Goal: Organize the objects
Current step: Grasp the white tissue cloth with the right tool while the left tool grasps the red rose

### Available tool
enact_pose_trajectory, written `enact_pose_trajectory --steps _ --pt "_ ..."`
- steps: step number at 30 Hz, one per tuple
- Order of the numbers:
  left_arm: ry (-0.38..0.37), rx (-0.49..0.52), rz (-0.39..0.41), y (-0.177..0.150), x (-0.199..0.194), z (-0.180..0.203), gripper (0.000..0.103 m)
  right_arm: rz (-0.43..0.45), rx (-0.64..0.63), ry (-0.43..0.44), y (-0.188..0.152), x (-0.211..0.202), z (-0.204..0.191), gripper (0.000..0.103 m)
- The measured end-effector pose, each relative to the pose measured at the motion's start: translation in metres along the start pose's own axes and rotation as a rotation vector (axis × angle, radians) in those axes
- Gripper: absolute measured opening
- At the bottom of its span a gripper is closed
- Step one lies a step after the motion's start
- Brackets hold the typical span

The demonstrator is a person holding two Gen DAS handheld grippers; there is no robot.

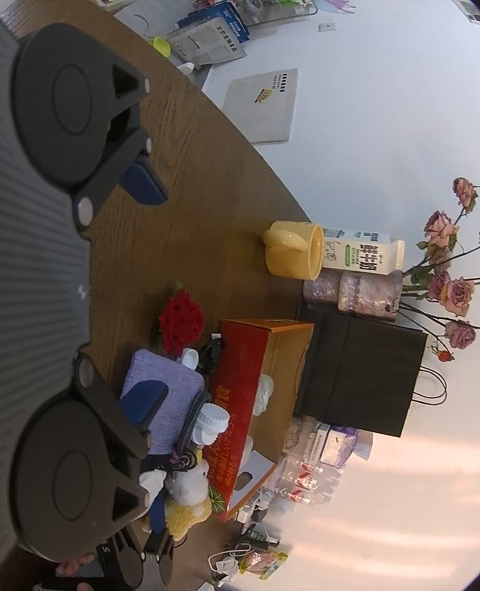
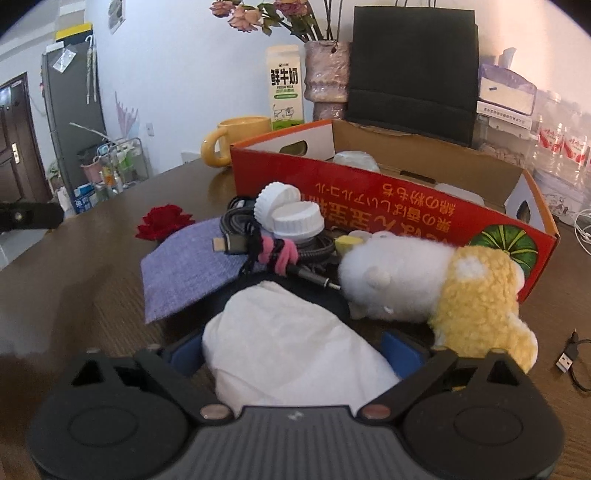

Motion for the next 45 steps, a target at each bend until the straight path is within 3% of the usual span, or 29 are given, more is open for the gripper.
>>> enact_pose_trajectory --steps 3,4,6,10,18,23,34,39,41,45 --pt "-0.004 0.002 -0.013 -0.001 0.004 0.001 0.103 0.011 0.013 0.02 -0.001 -0.004 0.002 0.088" --pt "-0.006 0.006 -0.017 -0.001 0.006 0.001 0.103 0.012 0.015 0.026 -0.001 -0.005 0.002 0.079" --pt "-0.005 0.013 -0.023 -0.001 0.01 0.001 0.103 0.017 0.028 0.037 -0.003 -0.008 0.004 0.07" --pt "0.003 0.015 -0.04 0.001 0.019 -0.001 0.103 0.042 0.061 0.041 -0.005 -0.015 0.006 0.064" --pt "0.011 0.016 -0.055 0.008 0.038 -0.007 0.103 0.161 0.157 0.012 -0.01 -0.041 0.009 0.059" --pt "-0.001 0.025 -0.08 0.018 0.061 -0.001 0.103 0.224 0.182 -0.067 -0.011 -0.046 -0.006 0.058" --pt "-0.014 -0.004 -0.12 0.025 0.107 0.016 0.102 0.253 0.179 -0.169 -0.015 -0.039 -0.018 0.06" --pt "-0.05 -0.034 -0.136 0.022 0.115 0.016 0.081 0.246 0.181 -0.186 -0.016 -0.036 -0.017 0.062" --pt "-0.066 -0.044 -0.136 0.022 0.116 0.016 0.064 0.239 0.179 -0.184 -0.016 -0.034 -0.018 0.062" --pt "-0.139 -0.025 -0.133 0.019 0.115 0.02 0.047 0.238 0.175 -0.185 -0.016 -0.034 -0.019 0.063"
Point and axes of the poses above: each gripper's, at about its wrist camera, not at the fingertips, and x roughly the way its jaws point, z to its right, y to its top, the point moved 2 cm from there along x, roughly the way its jaws point, and after that the axes turned 4 degrees about y, right-handed, at the moved point
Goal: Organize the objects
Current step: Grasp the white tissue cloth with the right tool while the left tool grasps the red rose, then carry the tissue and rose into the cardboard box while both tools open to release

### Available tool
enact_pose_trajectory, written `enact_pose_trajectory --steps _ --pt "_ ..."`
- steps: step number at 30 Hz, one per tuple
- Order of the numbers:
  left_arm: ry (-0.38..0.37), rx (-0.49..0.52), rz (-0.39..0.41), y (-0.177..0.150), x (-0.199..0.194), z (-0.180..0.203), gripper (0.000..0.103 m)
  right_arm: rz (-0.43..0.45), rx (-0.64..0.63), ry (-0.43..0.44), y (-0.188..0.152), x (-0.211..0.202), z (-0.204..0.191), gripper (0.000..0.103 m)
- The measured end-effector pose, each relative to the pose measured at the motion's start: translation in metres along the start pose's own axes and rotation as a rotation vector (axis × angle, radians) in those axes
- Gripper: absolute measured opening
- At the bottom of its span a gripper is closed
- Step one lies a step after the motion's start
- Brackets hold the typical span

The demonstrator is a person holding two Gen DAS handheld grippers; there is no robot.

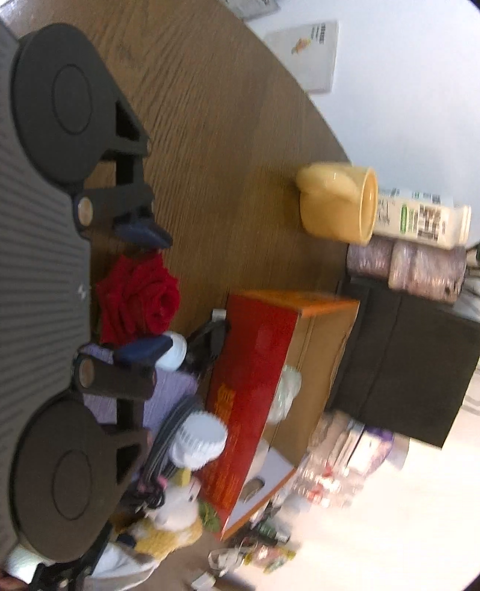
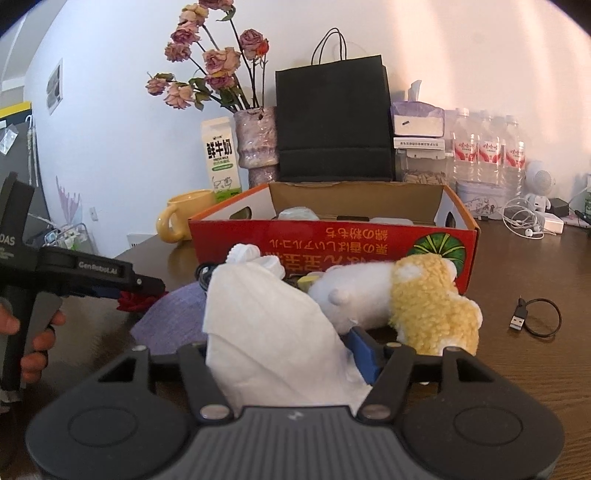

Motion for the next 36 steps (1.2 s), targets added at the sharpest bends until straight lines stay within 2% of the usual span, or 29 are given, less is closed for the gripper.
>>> enact_pose_trajectory --steps 4,9,17,22,29,36 --pt "0.007 0.035 0.026 -0.002 -0.004 0.006 0.036 0.001 0.0 0.0 0.0 0.0 0.0 0.063" --pt "0.01 0.017 0.048 -0.004 -0.01 0.005 0.035 0.006 -0.001 -0.001 0.001 -0.001 0.0 0.063" --pt "0.007 -0.037 0.134 -0.001 -0.035 0.005 0.034 0.064 -0.004 -0.012 0.002 -0.013 -0.004 0.063" --pt "-0.004 -0.02 0.18 0.008 -0.05 0.014 0.034 0.105 -0.014 0.002 0.007 -0.025 -0.015 0.063" --pt "-0.015 0.009 0.252 0.03 -0.067 0.03 0.034 0.166 -0.065 0.019 0.034 -0.031 -0.028 0.063" --pt "-0.036 0.029 0.317 0.058 -0.077 0.042 0.034 0.21 -0.091 0.003 0.072 -0.019 -0.023 0.065"
Point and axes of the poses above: each gripper's, at about its wrist camera, not at the fingertips, and x roughly the way its jaws point, z to its right, y to its top, the point moved 2 cm from there along x, roughly the way its jaws point, and after that the axes turned 4 degrees about y, right-handed, at the moved point
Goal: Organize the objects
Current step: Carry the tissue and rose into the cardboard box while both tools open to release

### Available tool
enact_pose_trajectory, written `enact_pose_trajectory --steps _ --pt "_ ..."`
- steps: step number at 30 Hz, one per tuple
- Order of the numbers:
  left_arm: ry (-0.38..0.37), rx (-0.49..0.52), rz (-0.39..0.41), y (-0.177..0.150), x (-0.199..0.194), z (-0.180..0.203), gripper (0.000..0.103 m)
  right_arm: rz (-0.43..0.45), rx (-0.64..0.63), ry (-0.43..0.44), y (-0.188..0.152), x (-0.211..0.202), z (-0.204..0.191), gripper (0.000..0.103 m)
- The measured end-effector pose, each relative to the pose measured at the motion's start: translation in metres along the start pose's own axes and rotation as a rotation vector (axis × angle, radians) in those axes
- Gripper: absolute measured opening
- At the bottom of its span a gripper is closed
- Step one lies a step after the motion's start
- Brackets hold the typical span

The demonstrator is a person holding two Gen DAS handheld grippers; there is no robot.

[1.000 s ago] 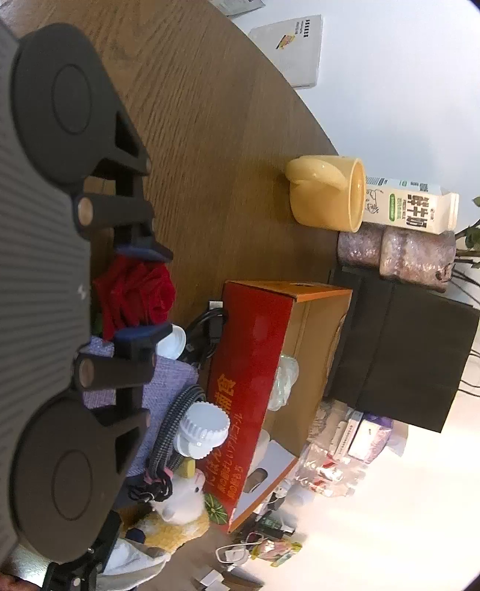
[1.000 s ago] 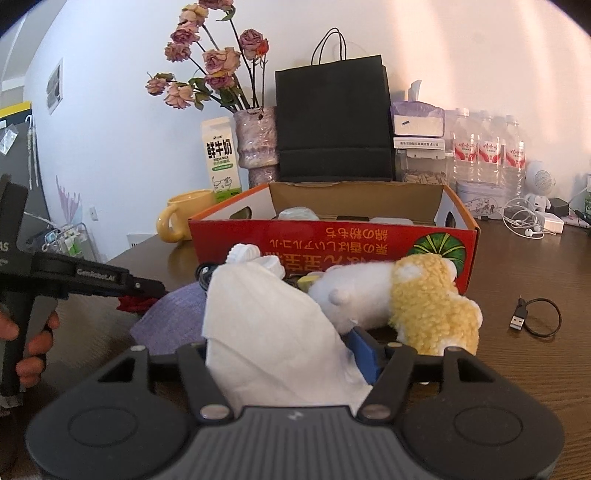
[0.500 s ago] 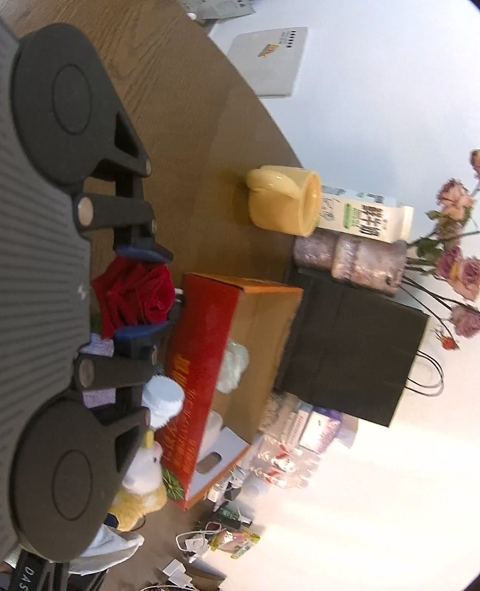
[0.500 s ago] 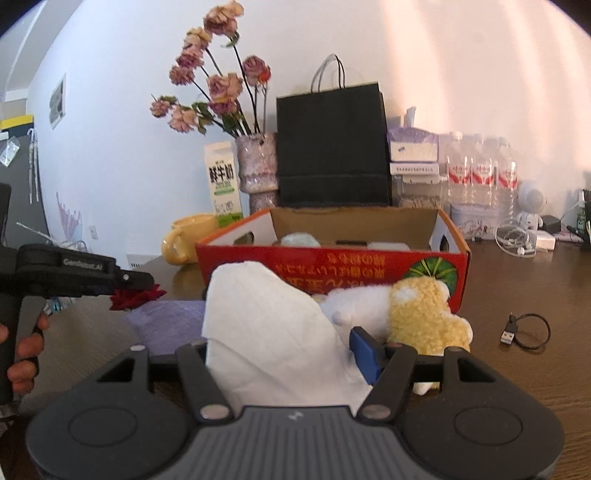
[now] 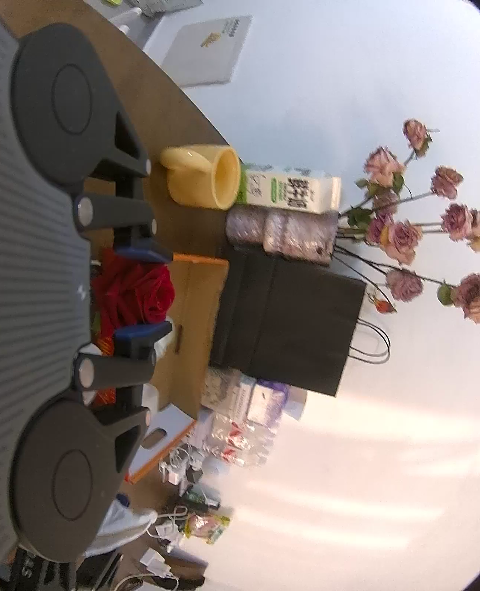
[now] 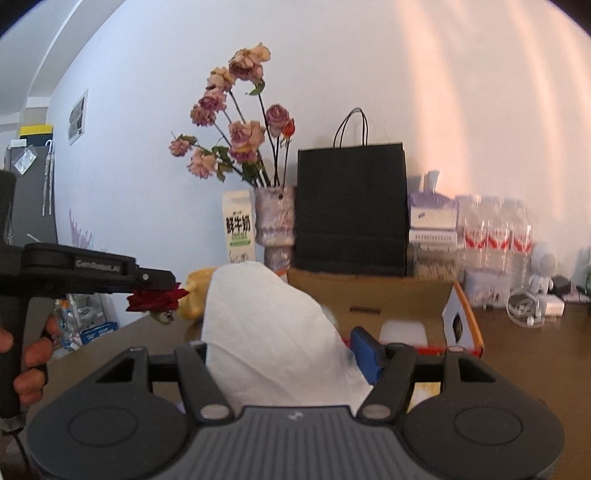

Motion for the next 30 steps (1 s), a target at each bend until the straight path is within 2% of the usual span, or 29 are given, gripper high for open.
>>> enact_pose_trajectory --steps 6,13,21,28,30 --pt "-0.039 0.014 0.01 0.02 0.021 0.022 0.035 0.006 -0.03 -0.049 0.029 0.034 0.015 0.065" --pt "-0.063 -0.016 -0.019 0.035 0.07 0.042 0.035 -0.03 -0.021 -0.127 0.051 0.089 0.035 0.067" --pt "-0.045 -0.017 -0.056 0.04 0.13 0.055 0.035 -0.134 0.047 -0.184 0.046 0.162 0.063 0.067" --pt "-0.037 -0.031 -0.108 0.031 0.171 0.049 0.035 -0.157 0.085 -0.202 0.037 0.186 0.079 0.068" --pt "-0.035 -0.031 -0.114 0.031 0.177 0.047 0.039 -0.175 0.101 -0.203 0.035 0.189 0.084 0.072"
Point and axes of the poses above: each gripper's, at about its wrist camera, not at the fingertips, and x roughly the way its jaws point, z to its right, y to its top, the point moved 2 cm from there along x, roughly the way its jaws point, and after that the axes turned 4 degrees about y, right-handed, at the moved point
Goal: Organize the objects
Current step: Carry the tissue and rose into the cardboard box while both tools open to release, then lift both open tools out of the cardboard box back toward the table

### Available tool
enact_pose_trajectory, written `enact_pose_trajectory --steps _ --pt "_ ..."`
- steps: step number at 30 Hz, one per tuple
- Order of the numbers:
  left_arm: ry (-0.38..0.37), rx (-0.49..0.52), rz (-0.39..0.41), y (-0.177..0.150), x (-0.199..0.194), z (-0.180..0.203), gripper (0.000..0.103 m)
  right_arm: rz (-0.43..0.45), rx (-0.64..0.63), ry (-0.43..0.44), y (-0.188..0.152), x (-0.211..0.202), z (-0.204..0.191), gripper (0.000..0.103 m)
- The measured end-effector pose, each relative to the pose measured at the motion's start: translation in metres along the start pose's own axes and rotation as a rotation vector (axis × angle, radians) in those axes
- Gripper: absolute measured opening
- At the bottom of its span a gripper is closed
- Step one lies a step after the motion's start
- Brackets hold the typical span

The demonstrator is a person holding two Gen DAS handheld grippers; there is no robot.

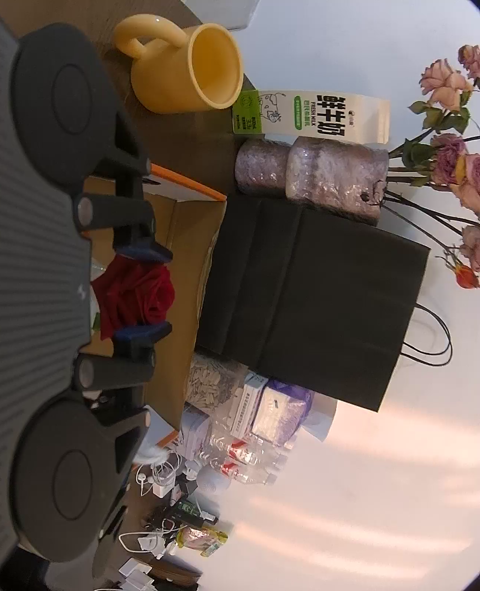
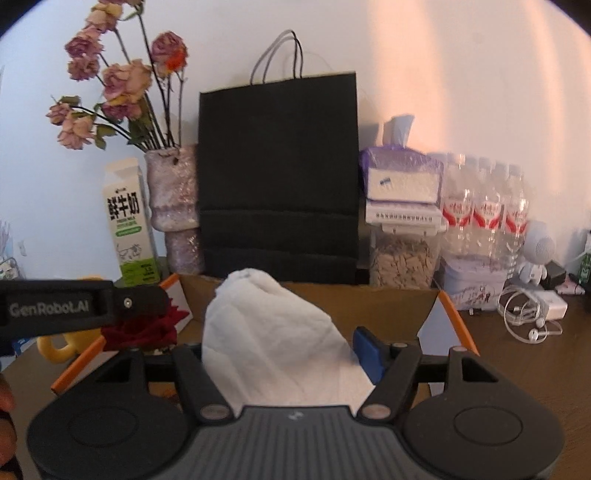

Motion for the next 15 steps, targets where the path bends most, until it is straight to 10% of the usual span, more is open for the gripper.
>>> enact_pose_trajectory --steps 5,15 --pt "0.046 0.017 0.043 0.001 -0.001 -0.001 0.1 -0.012 0.014 -0.036 -0.003 -0.001 0.005 0.095" --pt "0.09 -0.009 0.075 0.004 -0.013 -0.005 0.103 0.01 0.018 -0.043 -0.001 -0.013 0.007 0.103"
Point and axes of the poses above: each gripper's, at about its wrist camera, not at the fingertips, and x roughly the way its jaws point, z to its right, y to its top, the point moved 2 cm from there along x, roughly the way its jaws point, and after that the axes turned 4 degrees about y, right-handed, at the moved point
